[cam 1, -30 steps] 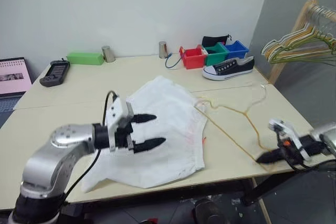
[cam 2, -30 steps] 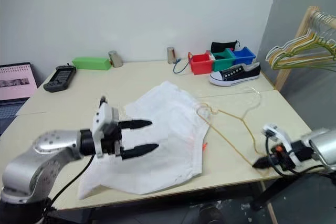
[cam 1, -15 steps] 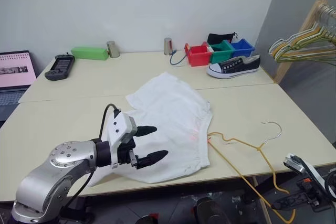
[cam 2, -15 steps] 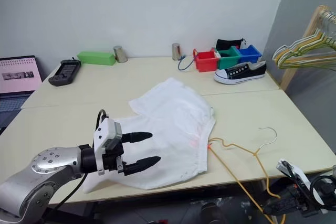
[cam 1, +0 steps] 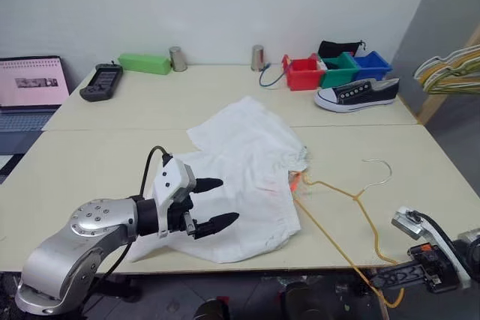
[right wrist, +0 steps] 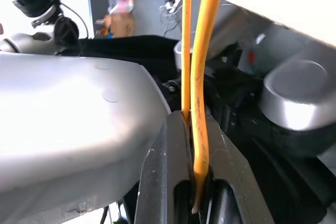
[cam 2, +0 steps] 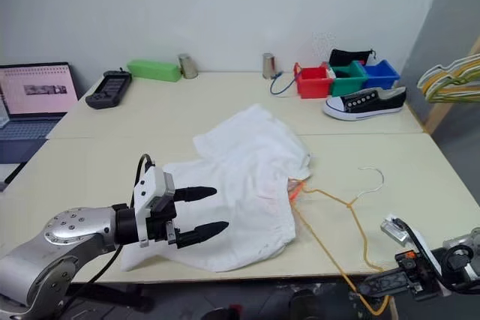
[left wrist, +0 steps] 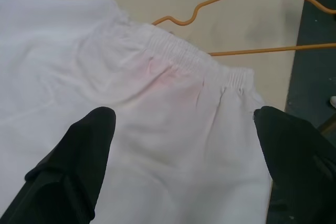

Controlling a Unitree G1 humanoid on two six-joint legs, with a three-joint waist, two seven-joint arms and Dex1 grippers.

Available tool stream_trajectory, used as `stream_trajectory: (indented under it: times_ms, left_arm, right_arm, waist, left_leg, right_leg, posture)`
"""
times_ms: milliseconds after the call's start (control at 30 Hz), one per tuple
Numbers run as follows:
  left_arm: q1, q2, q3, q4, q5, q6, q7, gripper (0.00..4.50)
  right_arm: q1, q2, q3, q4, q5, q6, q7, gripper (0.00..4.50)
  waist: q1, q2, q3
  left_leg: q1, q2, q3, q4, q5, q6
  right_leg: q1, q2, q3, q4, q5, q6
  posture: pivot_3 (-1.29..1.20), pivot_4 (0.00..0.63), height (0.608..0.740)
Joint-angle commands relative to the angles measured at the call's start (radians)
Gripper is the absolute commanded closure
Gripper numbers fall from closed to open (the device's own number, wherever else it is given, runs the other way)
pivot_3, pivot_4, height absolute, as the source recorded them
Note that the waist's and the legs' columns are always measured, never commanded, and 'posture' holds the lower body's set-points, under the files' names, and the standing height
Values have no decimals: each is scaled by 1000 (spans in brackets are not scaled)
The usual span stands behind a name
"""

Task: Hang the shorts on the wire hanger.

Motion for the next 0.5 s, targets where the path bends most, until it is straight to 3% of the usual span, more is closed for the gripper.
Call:
stream_trajectory:
  times_ms: [33, 300, 500]
  left_arm:
    - [-6, 22, 6, -15, -5, -29, -7, 42]
    - [14, 17, -12, -26, 1, -43, 19, 42]
    - [33, 28, -1, -20, 6, -58, 21, 42]
  right_arm:
    - [-19, 29, -5, 1, 43, 9, -51, 4500]
    - [4, 30, 11, 59, 129, 9, -127, 4500]
    - [131, -14, -19, 30, 249, 9, -183, 4500]
  waist:
    - [15, 0, 0]
    - [56, 1, 1]
    - [74, 1, 1]
  left_leg:
    - [-2, 0, 0, 0, 0, 0]
    - [-2, 0, 1, 0, 0, 0]
    - [-1, 0, 1, 1, 0, 0]
  right_leg:
    - [-2, 0, 0, 0, 2, 2]
    - [-2, 0, 1, 0, 0, 2]
    - [-2, 0, 1, 0, 0, 2]
  posture:
    - [-249, 92, 740]
    - [-241, 88, 740]
    - [-237, 93, 740]
